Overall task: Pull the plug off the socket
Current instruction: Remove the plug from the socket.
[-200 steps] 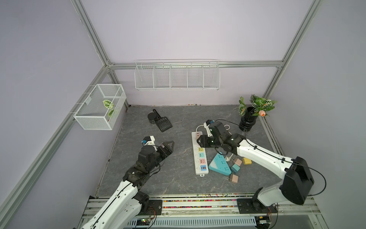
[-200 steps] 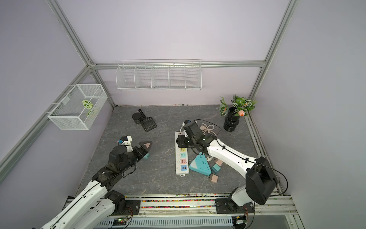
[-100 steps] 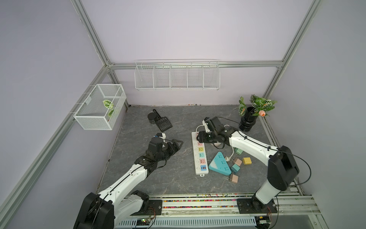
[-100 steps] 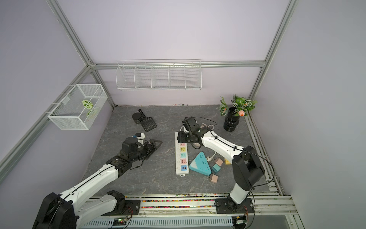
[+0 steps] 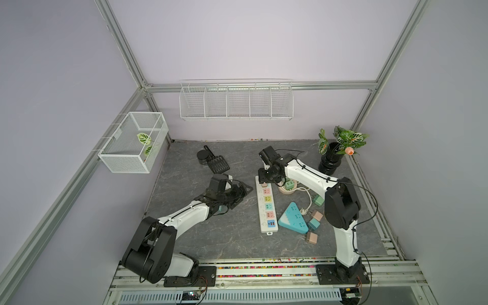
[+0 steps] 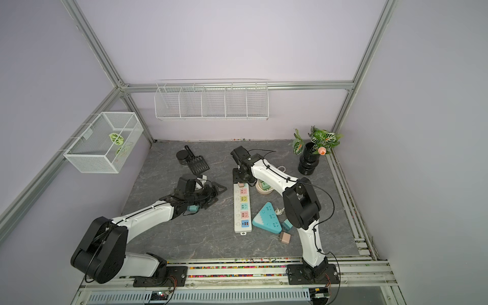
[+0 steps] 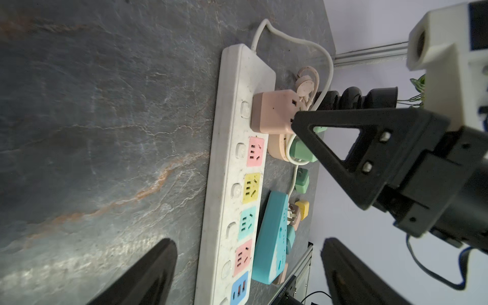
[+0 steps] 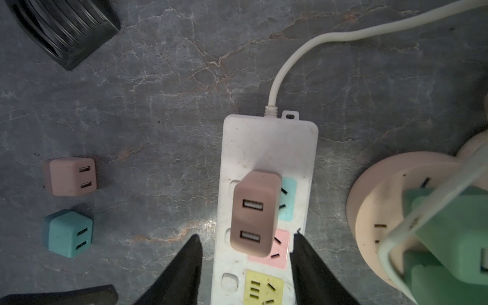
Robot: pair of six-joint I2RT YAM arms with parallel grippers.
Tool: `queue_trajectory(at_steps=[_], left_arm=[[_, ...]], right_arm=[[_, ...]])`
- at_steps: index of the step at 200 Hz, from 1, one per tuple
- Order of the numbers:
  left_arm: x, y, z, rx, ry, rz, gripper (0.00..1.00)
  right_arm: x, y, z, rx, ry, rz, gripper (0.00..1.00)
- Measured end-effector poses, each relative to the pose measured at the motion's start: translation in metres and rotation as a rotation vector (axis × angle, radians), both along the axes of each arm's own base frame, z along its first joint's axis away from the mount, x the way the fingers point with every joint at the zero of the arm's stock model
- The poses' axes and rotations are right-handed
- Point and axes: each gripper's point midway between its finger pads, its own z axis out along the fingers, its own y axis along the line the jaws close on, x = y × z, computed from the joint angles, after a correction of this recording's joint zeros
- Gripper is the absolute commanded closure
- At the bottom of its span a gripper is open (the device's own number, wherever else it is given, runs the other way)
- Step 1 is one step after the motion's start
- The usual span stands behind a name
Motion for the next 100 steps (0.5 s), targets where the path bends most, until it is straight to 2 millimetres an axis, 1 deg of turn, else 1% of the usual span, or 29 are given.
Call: queue_trajectory(at_steps=[30, 41, 49, 57, 63, 94, 100], left_arm=[[0.008, -0.014, -0.012, 0.002, 0.040, -0.034, 0.14], [0.011, -0.020, -0.015, 0.004, 0.050, -0.047, 0.18], [0.013, -0.023, -0.018, 0.006, 0.058, -0.054, 0.22], [0.015, -0.026, -0.021, 0.007, 0.065, -0.061, 0.23], [0.017, -0.029, -0.023, 0.008, 0.070, -0.067, 0.26], [0.026, -0.040, -0.034, 0.015, 0.103, -0.088, 0.30], [0.027, -0.042, -0.037, 0.018, 0.109, -0.090, 0.33]], right_arm=[[0.013, 0.000, -0.002, -0.063, 0.004, -0.004, 0.46], [0.017, -0.001, -0.004, -0.084, 0.005, -0.009, 0.47], [0.018, -0.001, -0.006, -0.096, 0.012, -0.007, 0.47], [0.017, -0.002, -0.010, -0.110, 0.021, -0.004, 0.48], [0.017, -0.003, -0.013, -0.121, 0.029, -0.002, 0.49], [0.013, -0.008, -0.025, -0.169, 0.065, 0.012, 0.54], [0.014, -0.008, -0.026, -0.174, 0.068, 0.016, 0.55]])
